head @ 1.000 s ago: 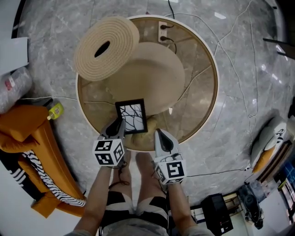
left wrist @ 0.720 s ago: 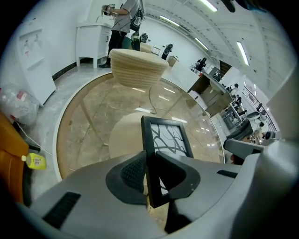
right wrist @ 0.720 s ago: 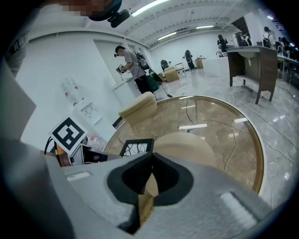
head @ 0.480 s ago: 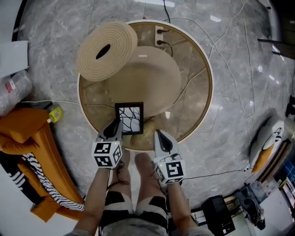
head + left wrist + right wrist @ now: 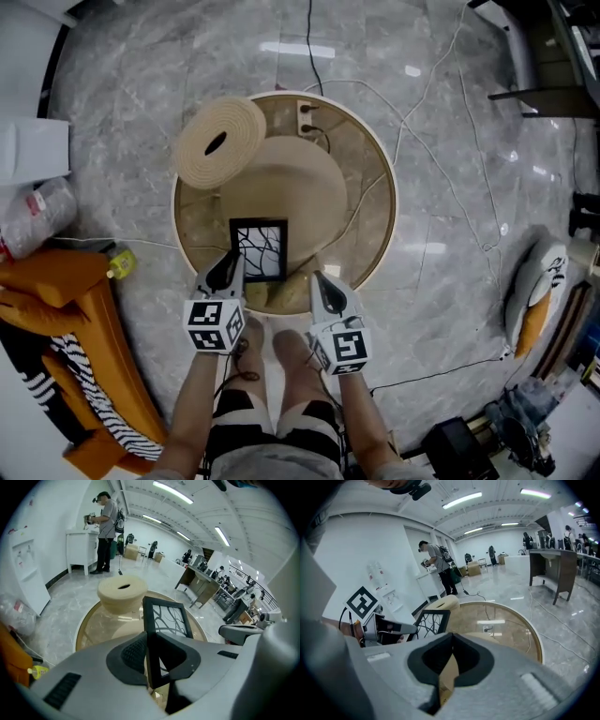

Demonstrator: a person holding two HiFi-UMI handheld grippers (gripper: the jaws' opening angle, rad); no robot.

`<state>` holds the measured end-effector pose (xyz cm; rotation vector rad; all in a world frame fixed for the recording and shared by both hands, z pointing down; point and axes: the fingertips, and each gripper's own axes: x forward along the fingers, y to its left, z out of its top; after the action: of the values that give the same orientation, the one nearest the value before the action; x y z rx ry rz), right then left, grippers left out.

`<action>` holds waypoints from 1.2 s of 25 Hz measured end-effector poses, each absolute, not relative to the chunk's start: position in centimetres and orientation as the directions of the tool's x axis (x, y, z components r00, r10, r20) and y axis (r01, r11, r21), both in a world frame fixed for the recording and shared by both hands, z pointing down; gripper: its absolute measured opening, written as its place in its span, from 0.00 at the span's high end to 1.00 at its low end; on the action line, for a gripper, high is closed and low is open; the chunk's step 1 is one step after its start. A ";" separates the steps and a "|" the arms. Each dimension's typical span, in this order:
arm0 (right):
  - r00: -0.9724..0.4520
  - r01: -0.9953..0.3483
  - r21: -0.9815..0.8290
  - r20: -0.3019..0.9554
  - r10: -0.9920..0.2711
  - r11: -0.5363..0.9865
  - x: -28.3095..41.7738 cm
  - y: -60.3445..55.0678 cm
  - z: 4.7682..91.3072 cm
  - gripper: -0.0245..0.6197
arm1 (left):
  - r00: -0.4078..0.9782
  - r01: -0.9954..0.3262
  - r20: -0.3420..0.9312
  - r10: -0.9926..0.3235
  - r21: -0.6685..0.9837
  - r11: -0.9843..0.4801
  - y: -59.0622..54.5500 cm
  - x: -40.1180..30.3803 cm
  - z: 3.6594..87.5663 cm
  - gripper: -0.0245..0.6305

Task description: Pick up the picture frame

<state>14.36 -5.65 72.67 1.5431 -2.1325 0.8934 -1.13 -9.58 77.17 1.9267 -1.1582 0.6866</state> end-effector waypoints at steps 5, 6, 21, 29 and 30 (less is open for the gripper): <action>-0.305 -0.950 -0.234 0.566 -0.766 0.205 15.6 -7.0 66.4 0.96 | 0.473 -0.878 0.707 -0.526 0.326 -0.350 -10.7 0.1 70.4 0.85; -0.297 -0.953 -0.224 0.558 -0.775 0.204 15.8 -7.2 65.0 0.96 | 0.477 -0.875 0.698 -0.534 0.323 -0.360 -10.9 0.2 68.9 0.85; -0.168 -0.986 -0.084 0.373 -0.913 0.147 21.4 -8.0 43.1 0.96 | 0.539 -0.838 0.497 -0.680 0.233 -0.494 -12.8 2.4 45.1 0.85; -0.131 -0.991 -0.048 0.250 -0.959 0.123 23.5 -5.7 32.9 0.96 | 0.566 -0.820 0.382 -0.731 0.173 -0.545 -11.4 3.6 34.5 0.85; -0.129 -0.992 -0.044 0.233 -0.964 0.122 23.8 -5.2 31.7 0.96 | 0.567 -0.820 0.366 -0.738 0.162 -0.549 -11.1 3.8 33.2 0.85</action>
<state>23.76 -5.25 31.68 1.9698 -2.2383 0.2830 3.80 -11.11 33.22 2.4886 -1.2790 0.3668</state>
